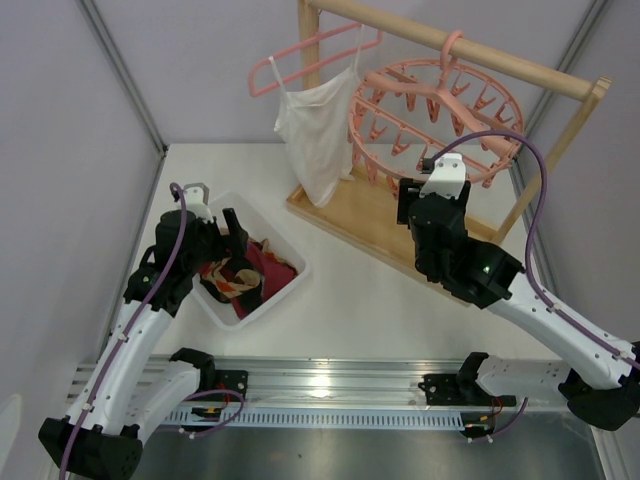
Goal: Clip the socks to the hanger
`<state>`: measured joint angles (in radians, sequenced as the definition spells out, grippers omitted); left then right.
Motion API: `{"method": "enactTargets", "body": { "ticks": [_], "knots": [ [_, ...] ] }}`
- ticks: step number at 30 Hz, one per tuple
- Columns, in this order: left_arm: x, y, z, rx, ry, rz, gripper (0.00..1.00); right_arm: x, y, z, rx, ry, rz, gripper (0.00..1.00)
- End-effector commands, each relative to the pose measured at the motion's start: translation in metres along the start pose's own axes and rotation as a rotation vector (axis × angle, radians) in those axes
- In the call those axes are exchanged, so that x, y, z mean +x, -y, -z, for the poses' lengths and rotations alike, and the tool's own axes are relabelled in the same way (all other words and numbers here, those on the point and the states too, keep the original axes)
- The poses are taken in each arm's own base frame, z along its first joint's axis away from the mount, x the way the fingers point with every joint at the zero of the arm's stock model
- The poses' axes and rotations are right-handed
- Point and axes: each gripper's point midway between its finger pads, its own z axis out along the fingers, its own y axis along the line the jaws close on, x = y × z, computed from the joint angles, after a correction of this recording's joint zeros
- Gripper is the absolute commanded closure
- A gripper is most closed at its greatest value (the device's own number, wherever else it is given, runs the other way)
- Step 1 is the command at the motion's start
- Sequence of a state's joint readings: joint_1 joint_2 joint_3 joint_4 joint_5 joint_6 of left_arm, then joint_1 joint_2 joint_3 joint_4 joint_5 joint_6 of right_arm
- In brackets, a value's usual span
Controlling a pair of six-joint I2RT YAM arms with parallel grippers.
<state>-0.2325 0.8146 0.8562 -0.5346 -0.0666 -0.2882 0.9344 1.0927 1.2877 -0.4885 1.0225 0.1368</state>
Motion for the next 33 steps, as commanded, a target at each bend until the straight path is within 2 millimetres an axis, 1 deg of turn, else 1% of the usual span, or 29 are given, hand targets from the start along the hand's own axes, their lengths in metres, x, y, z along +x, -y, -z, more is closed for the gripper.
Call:
{"method": "enactTargets", "body": {
  "ticks": [1, 7, 13, 21, 27, 33],
  "knots": [
    [-0.01, 0.003, 0.005, 0.018, 0.037, 0.014, 0.01, -0.008, 0.001, -0.002, 0.043, 0.035, -0.048, 0.33],
    [-0.011, 0.003, 0.006, 0.019, 0.04, 0.015, 0.01, -0.011, 0.001, -0.004, 0.054, 0.051, -0.057, 0.34],
    [-0.01, 0.004, 0.006, 0.023, 0.038, 0.014, 0.0, -0.009, -0.002, -0.007, 0.06, 0.058, -0.046, 0.35],
    [-0.01, 0.004, 0.006, 0.021, 0.041, 0.015, 0.01, -0.013, -0.007, -0.011, 0.064, 0.073, -0.039, 0.41],
    [-0.01, 0.004, 0.007, 0.024, 0.04, 0.016, 0.01, -0.016, -0.003, -0.013, 0.081, 0.079, -0.042, 0.46],
    [-0.012, 0.005, 0.008, 0.025, 0.046, 0.016, 0.0, -0.011, 0.002, -0.018, 0.106, 0.064, -0.038, 0.49]
  ]
}}
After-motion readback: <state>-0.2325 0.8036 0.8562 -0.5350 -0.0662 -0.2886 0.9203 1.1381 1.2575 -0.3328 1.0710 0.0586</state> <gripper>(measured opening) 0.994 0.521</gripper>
